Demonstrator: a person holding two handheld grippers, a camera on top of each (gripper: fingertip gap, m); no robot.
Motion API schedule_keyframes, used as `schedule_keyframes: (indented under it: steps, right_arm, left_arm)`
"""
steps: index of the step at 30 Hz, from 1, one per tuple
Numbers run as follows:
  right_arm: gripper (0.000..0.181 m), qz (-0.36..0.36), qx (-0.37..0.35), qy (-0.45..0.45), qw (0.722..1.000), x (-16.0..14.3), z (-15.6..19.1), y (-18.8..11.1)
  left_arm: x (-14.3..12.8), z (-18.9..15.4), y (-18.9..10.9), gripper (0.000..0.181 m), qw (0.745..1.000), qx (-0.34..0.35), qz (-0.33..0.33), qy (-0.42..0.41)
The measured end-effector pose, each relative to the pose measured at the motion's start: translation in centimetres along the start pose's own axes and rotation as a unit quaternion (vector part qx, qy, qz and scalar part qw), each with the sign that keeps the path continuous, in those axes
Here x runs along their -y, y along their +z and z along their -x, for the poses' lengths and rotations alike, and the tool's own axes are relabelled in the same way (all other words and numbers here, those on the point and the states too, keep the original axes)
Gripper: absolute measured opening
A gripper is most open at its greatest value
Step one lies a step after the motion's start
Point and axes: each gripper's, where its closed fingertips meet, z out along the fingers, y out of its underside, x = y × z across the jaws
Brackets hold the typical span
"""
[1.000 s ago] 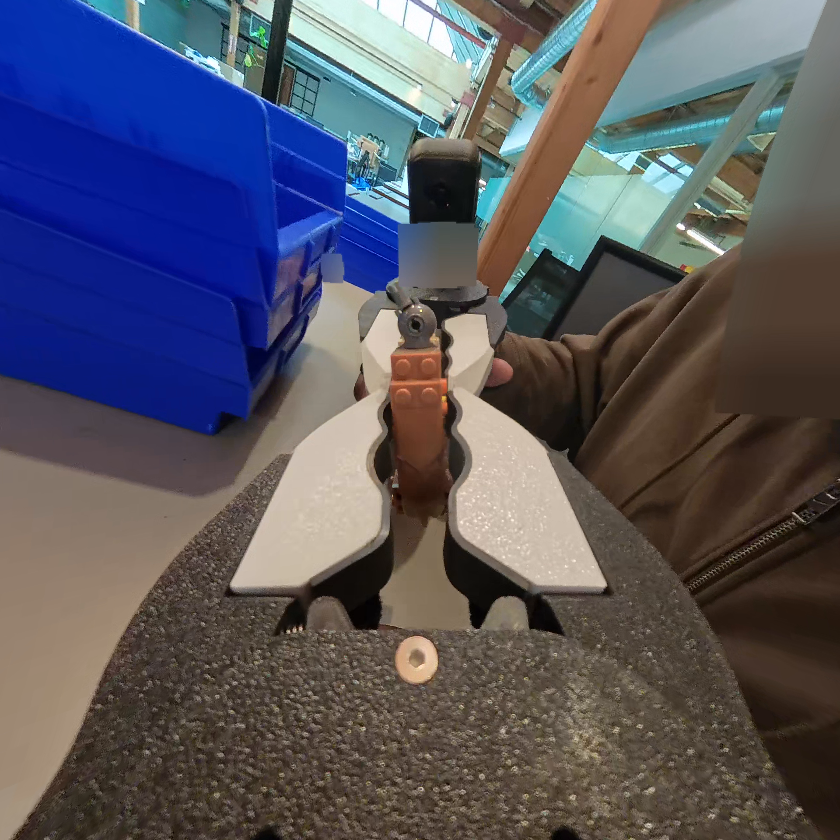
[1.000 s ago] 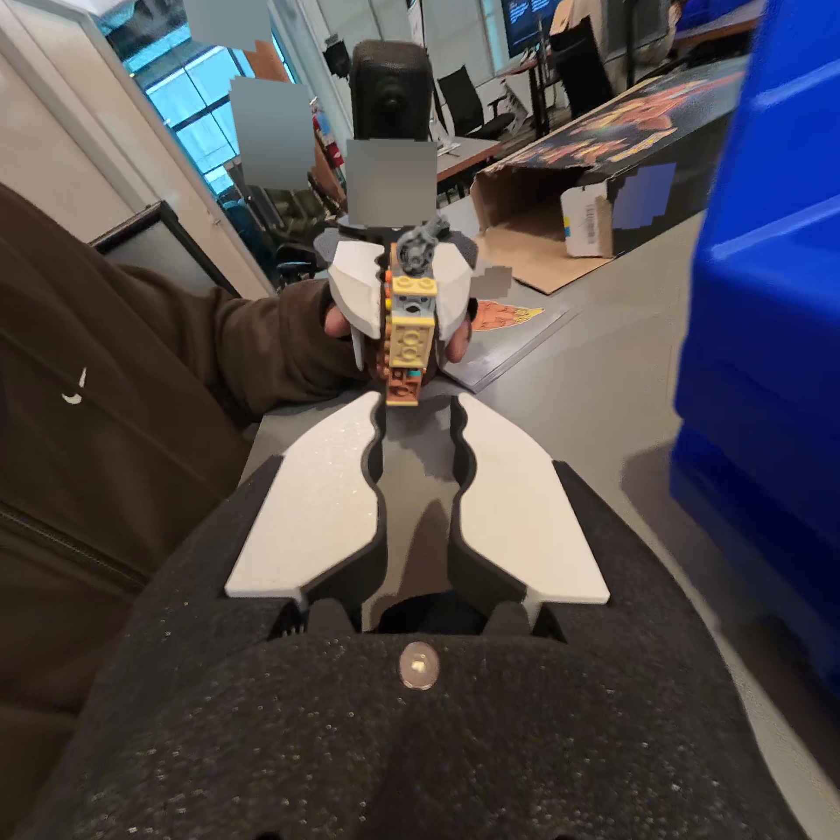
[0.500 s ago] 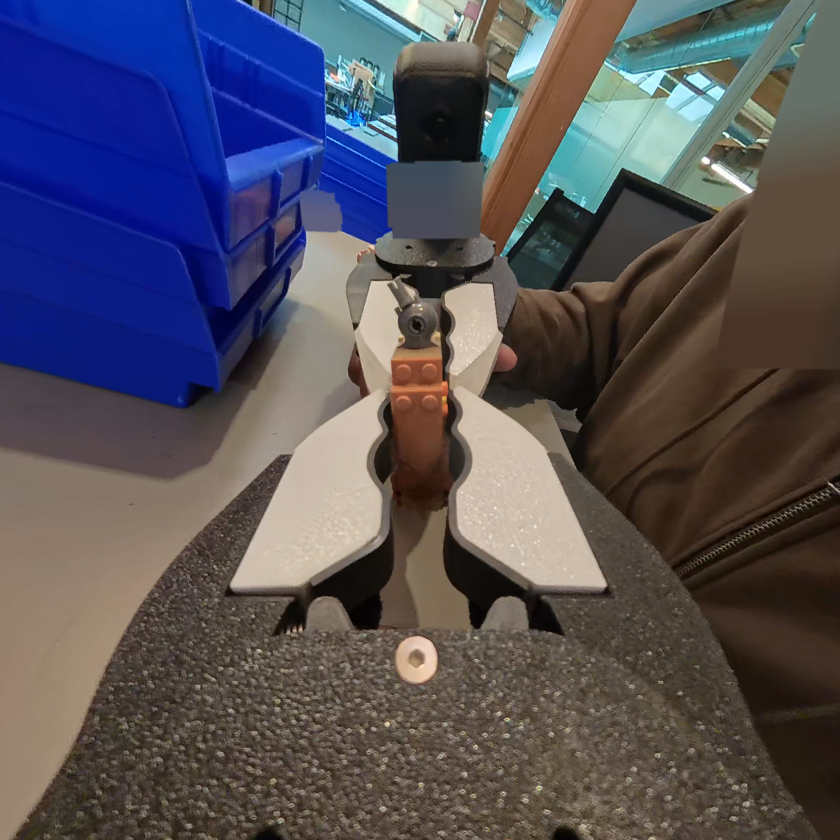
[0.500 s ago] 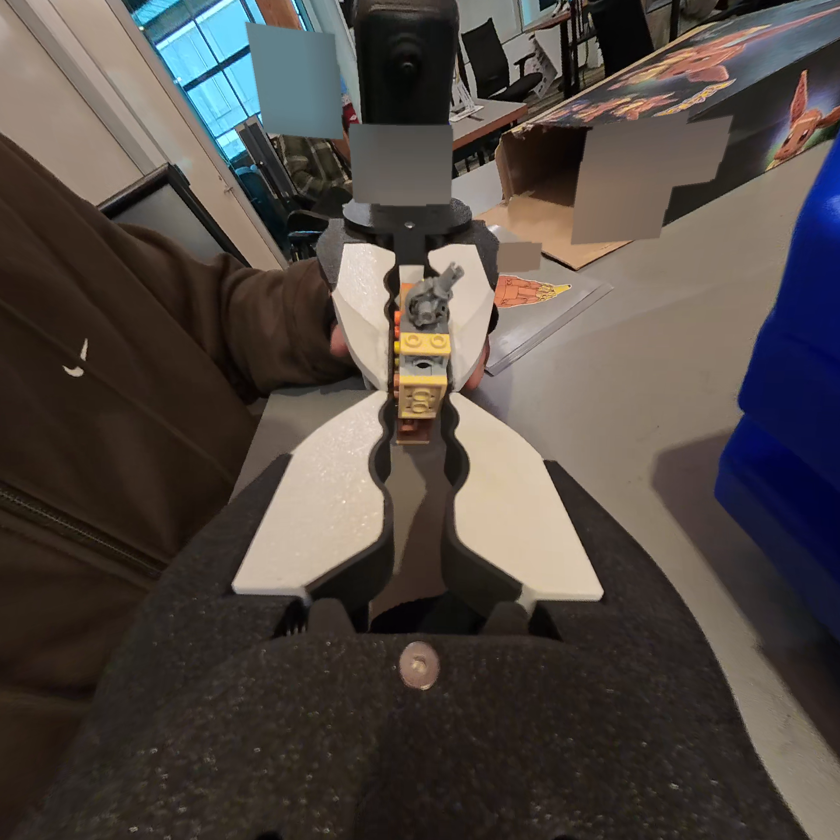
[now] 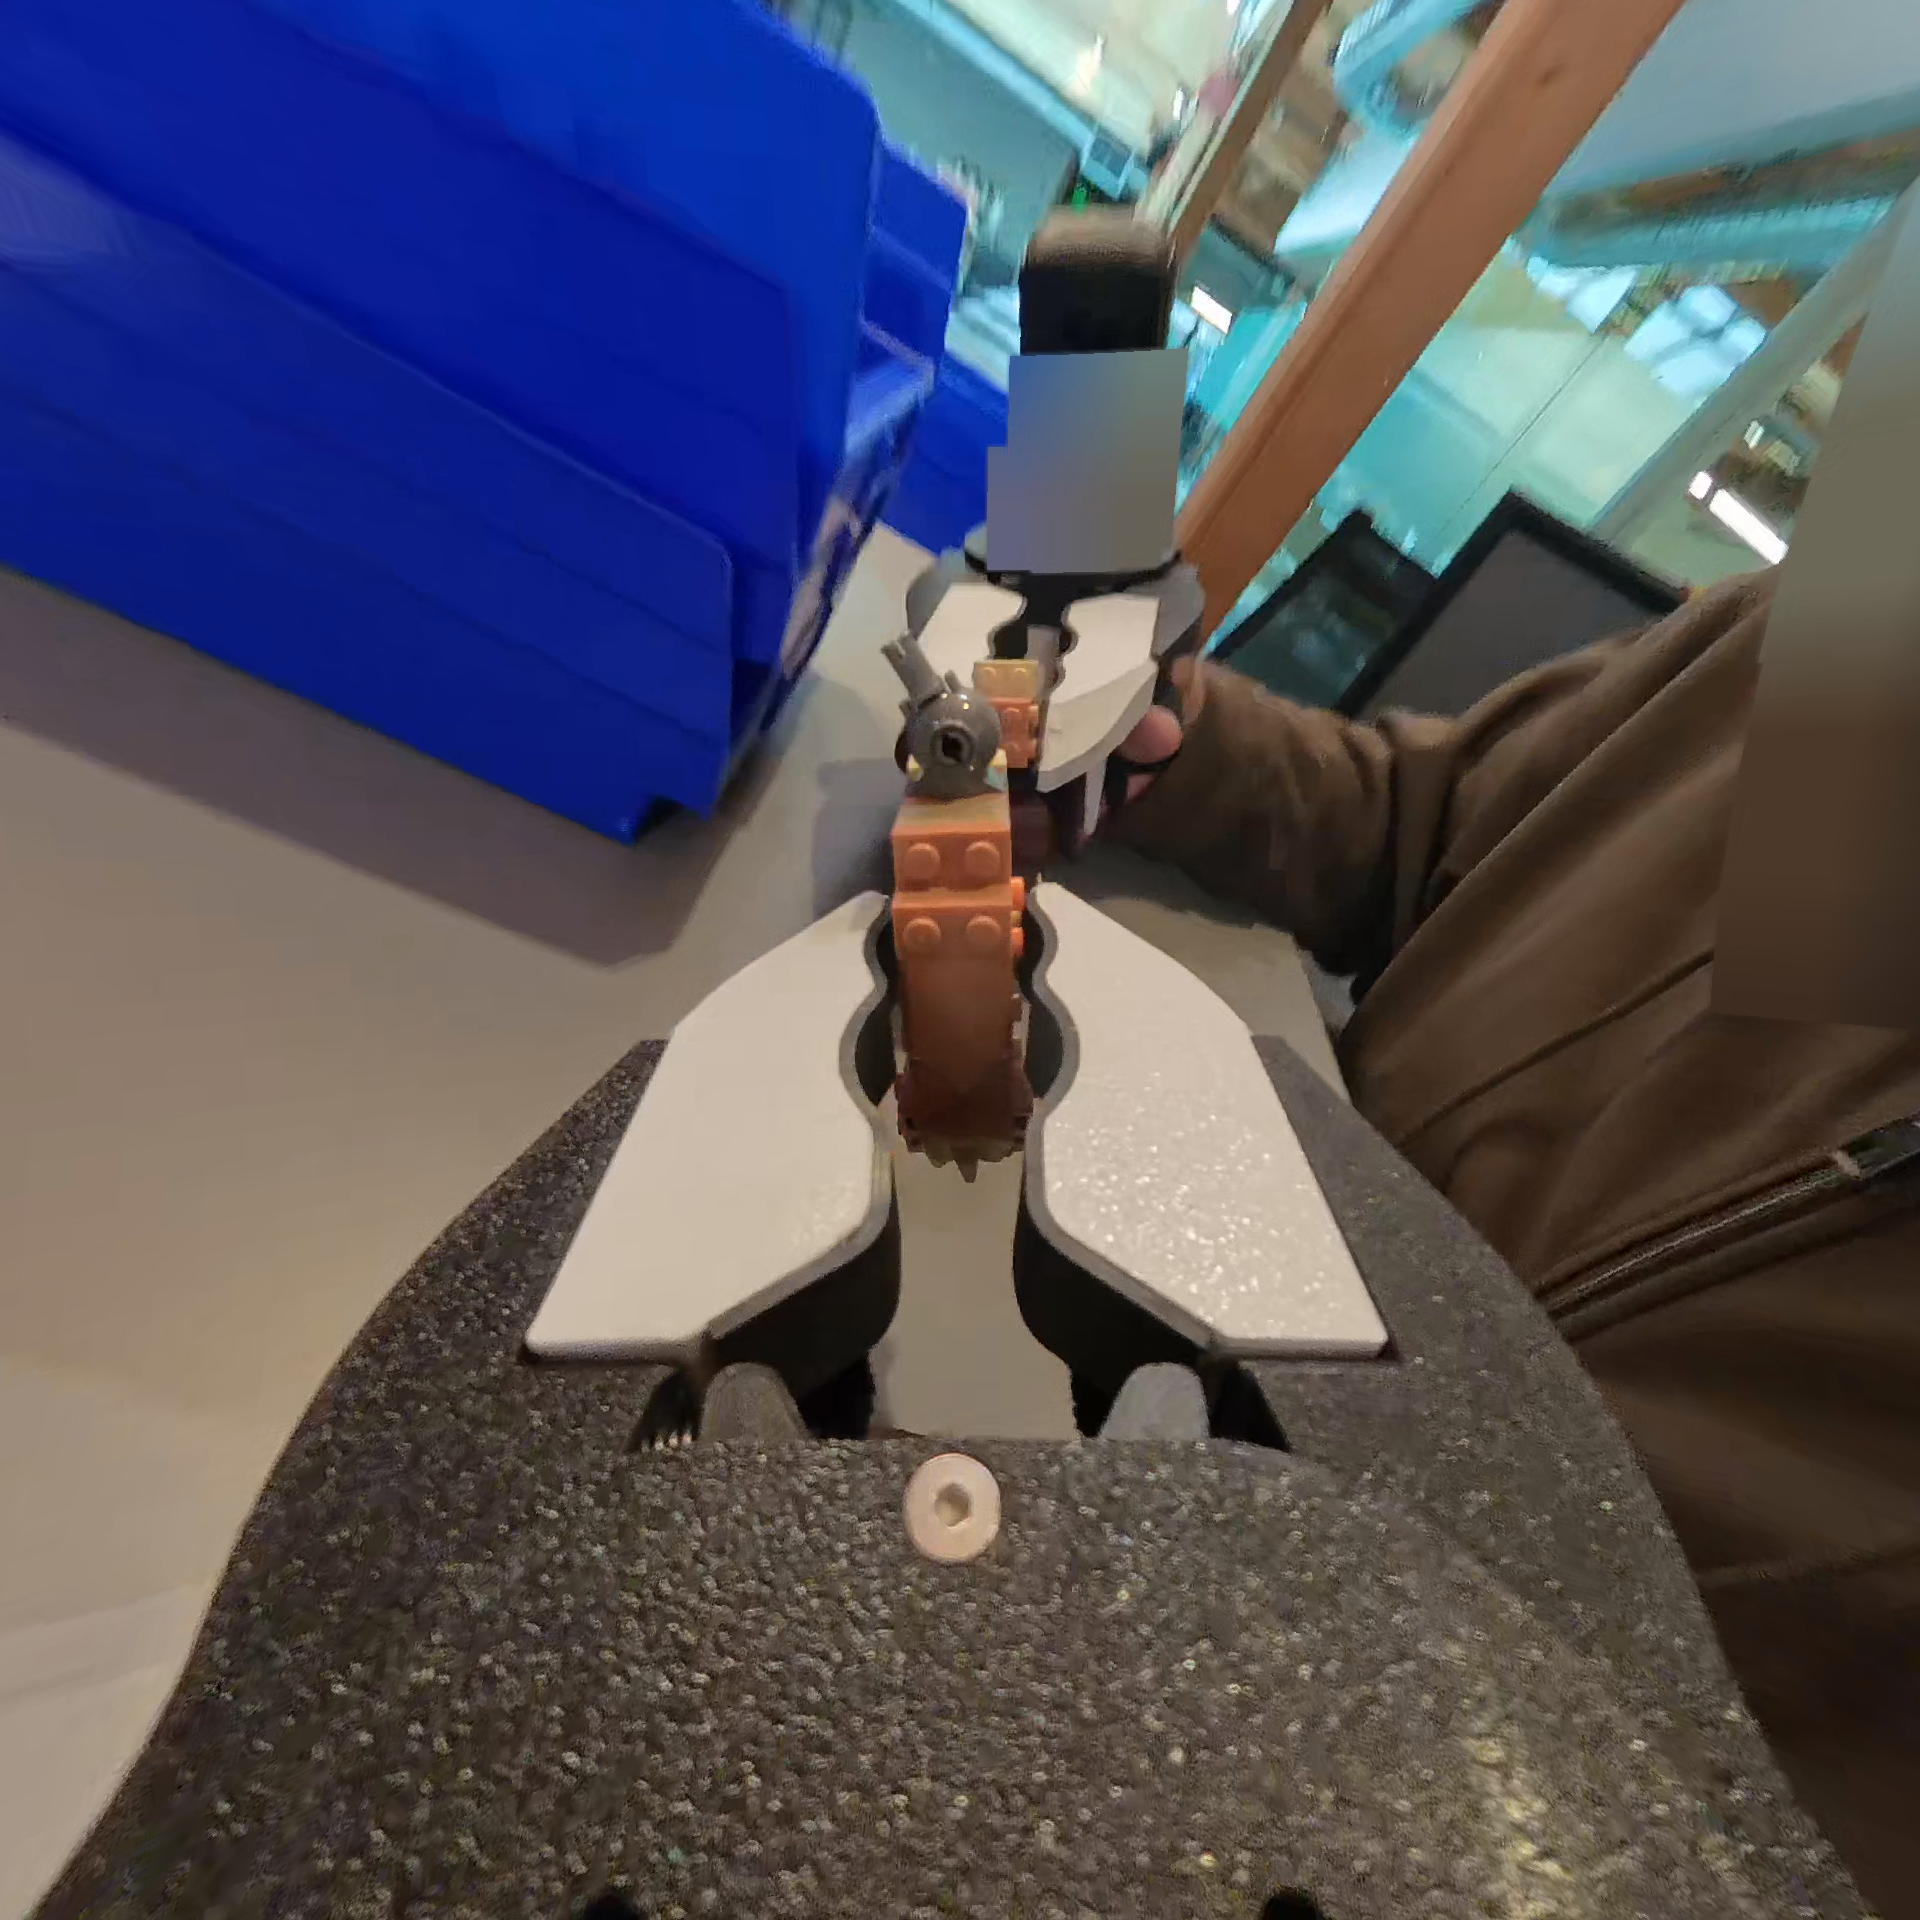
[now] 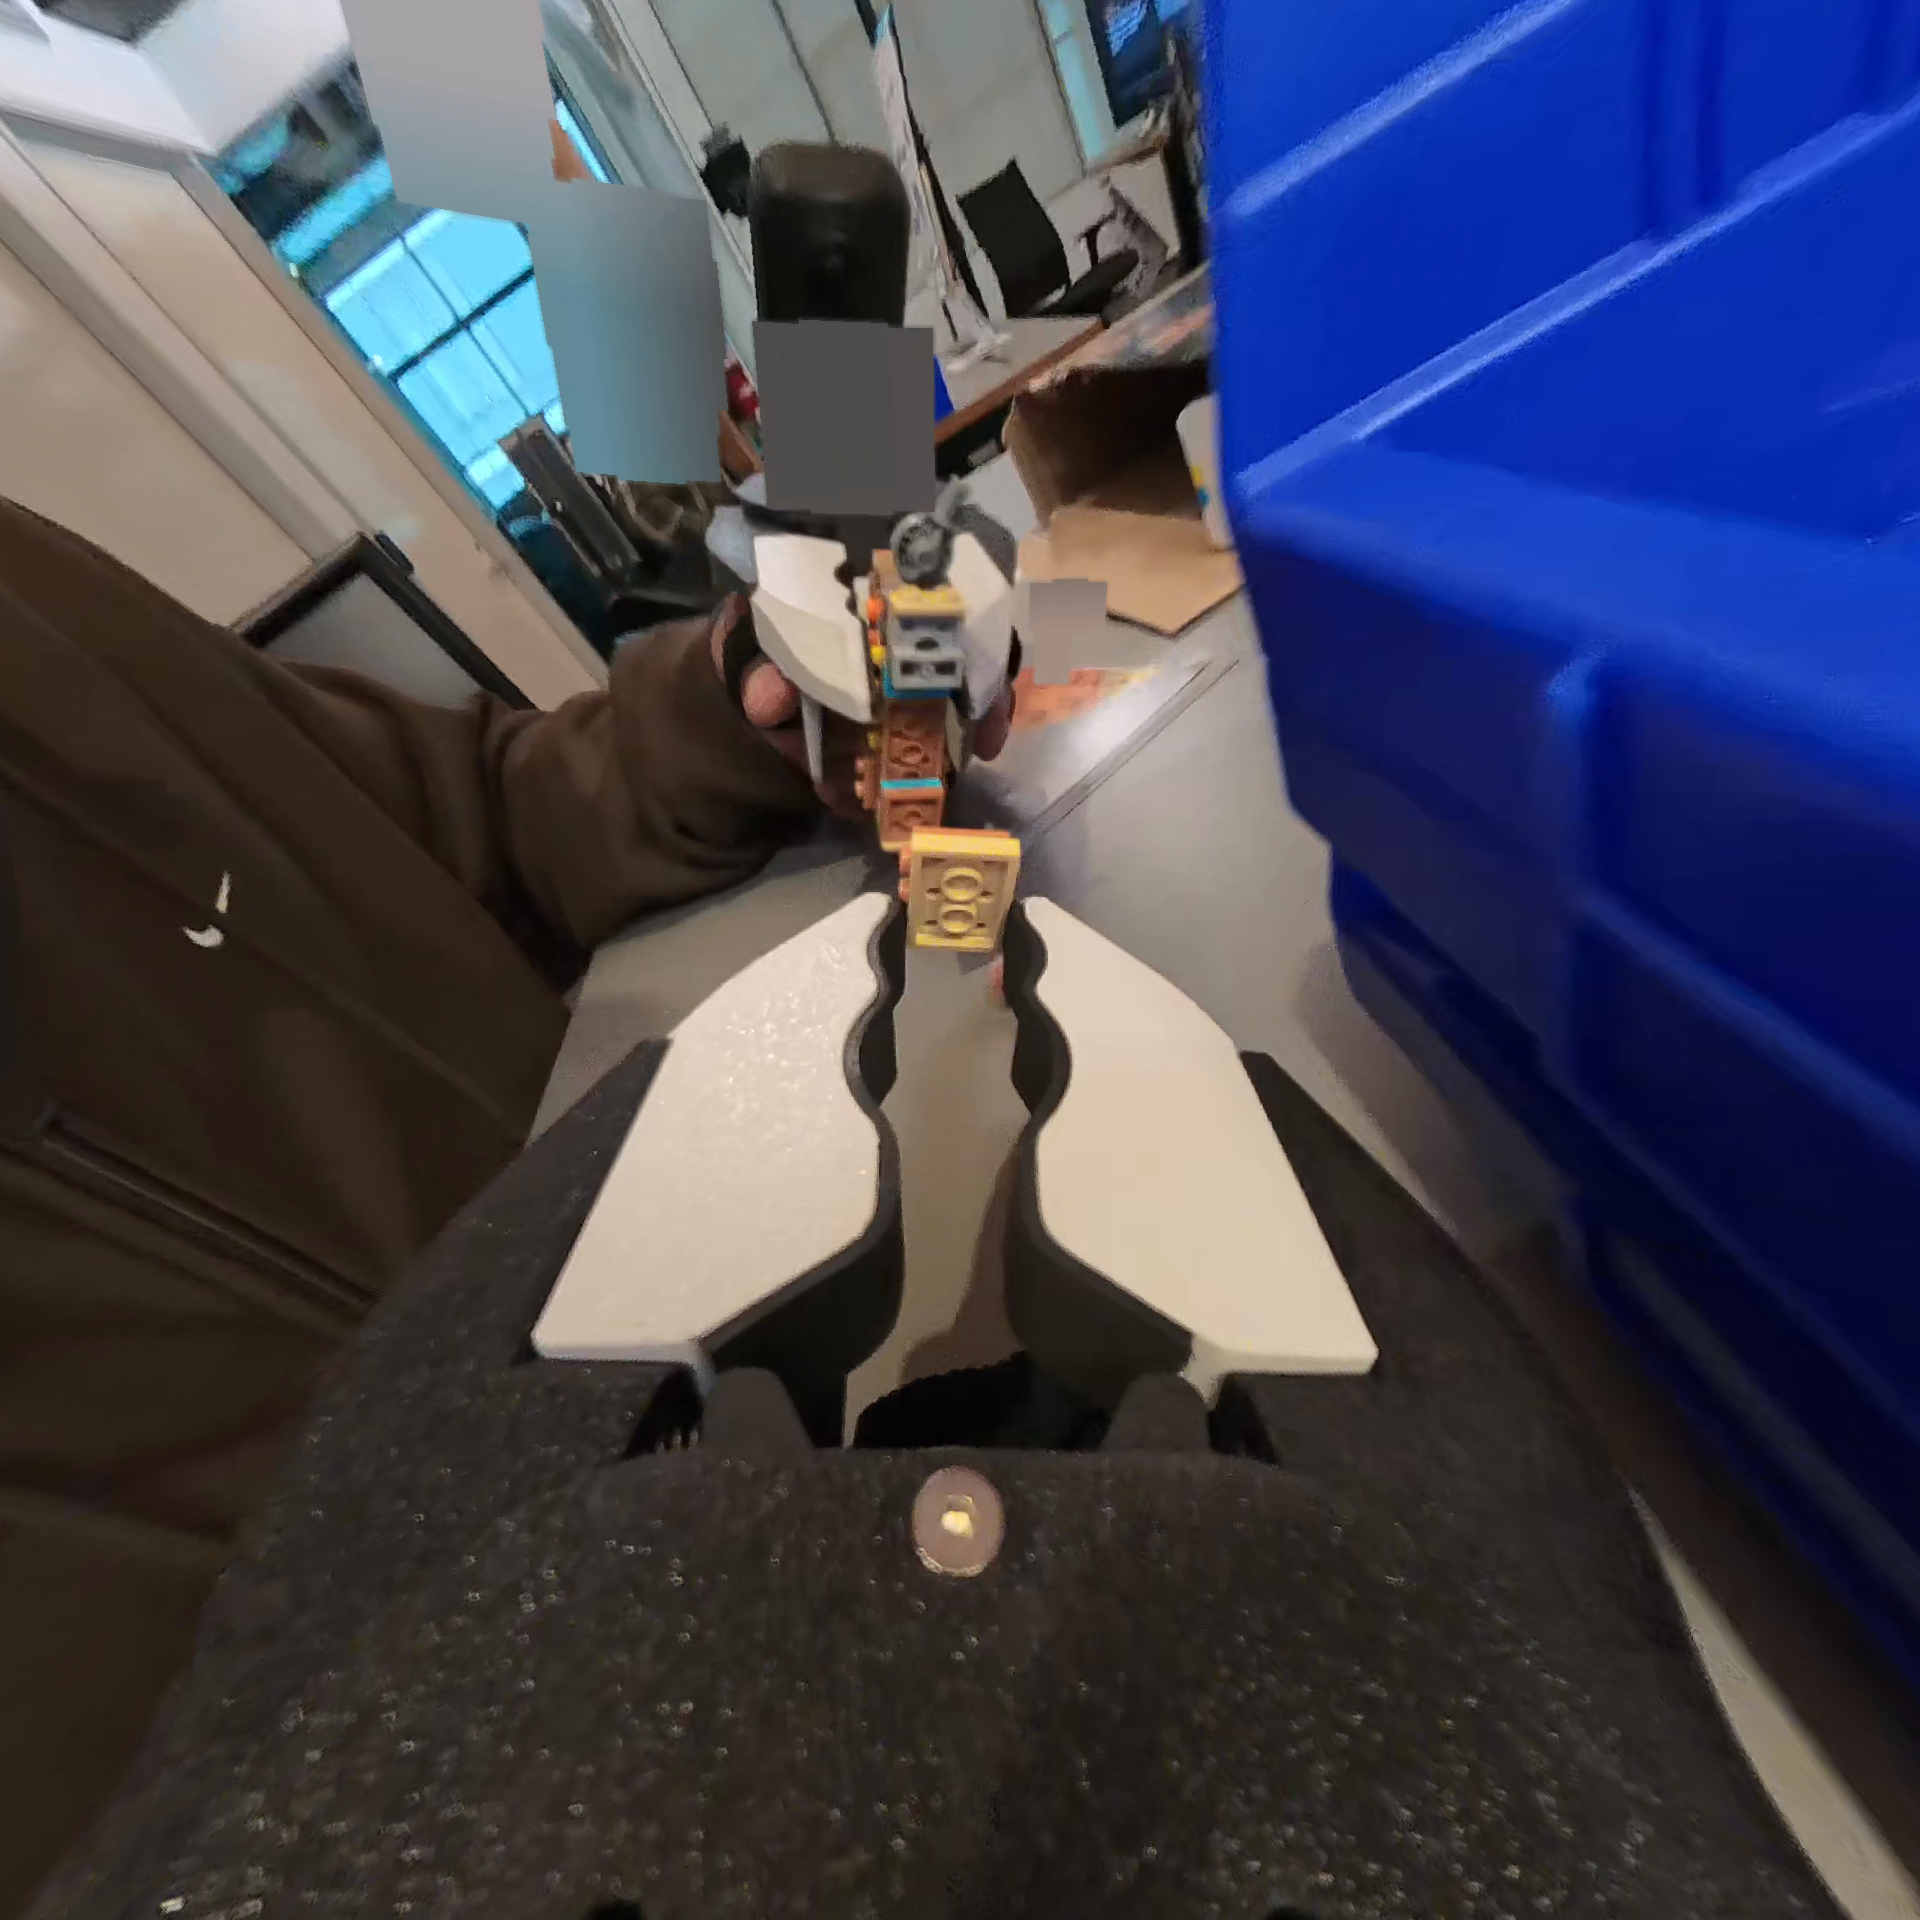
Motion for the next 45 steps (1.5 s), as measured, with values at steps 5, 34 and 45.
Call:
schedule_keyframes:
  steps: [5,34,45]
  right_arm:
    - [0.019,0.024,-0.001,-0.023,0.999,-0.9,0.4,0.9]
    - [0.019,0.040,-0.010,-0.266,0.963,-2.4,3.9,3.3]
    - [0.023,0.047,-0.027,-0.278,0.959,-2.3,3.4,3.0]
  left_arm:
    - [-3.3,-0.7,2.1,0.021,0.994,0.013,0.100,0.032]
    - [-1.8,-4.5,4.0,0.021,0.966,0.024,0.064,0.248]
    - [-1.7,-3.9,3.8,0.019,0.948,0.057,0.075,0.304]
